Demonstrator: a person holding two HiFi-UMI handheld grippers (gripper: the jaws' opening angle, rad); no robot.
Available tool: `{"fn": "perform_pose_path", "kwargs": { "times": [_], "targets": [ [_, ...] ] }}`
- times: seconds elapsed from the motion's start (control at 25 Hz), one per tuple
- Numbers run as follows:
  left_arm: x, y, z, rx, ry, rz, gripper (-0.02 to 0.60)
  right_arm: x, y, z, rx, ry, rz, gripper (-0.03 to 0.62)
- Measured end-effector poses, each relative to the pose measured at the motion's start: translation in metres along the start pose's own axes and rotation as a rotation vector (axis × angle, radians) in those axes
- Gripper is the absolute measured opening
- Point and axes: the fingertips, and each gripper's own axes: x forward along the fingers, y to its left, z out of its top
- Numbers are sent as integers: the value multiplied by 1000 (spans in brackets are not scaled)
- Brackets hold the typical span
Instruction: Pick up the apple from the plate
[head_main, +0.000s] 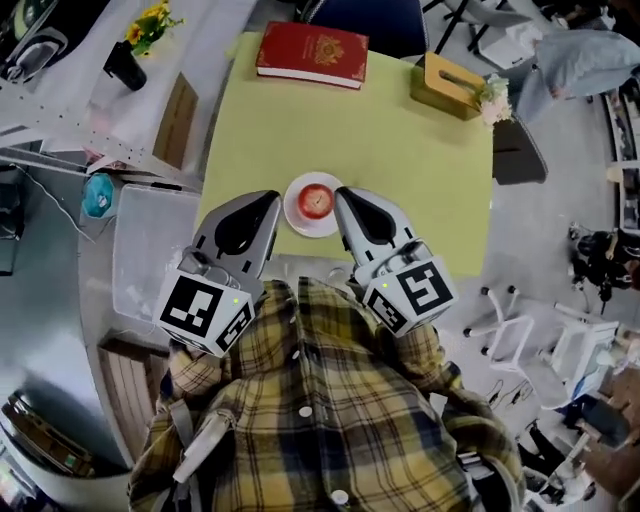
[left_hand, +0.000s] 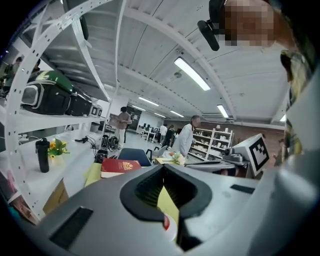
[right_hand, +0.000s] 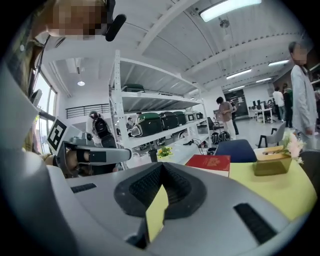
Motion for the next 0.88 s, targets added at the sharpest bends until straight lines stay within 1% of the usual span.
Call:
{"fn": "perform_pose_path", "kwargs": {
  "times": [0.12, 0.28, 0.4, 0.6, 0.88],
  "targets": [
    [11, 9, -2, 12, 24, -65, 7, 7, -5, 1, 13, -22, -66, -3],
    [18, 6, -12, 4, 71, -155, 7, -2, -6, -9, 45, -18, -160, -3],
    [24, 0, -16, 2, 90, -188, 6, -10, -8, -14, 53, -11, -192, -3],
    [34, -6, -24, 3, 102, -184, 6, -21, -20, -22, 54, -4, -196, -3],
    [44, -8, -37, -1, 113, -148, 6, -22, -31, -36, 45, 16, -154, -3]
  ]
}}
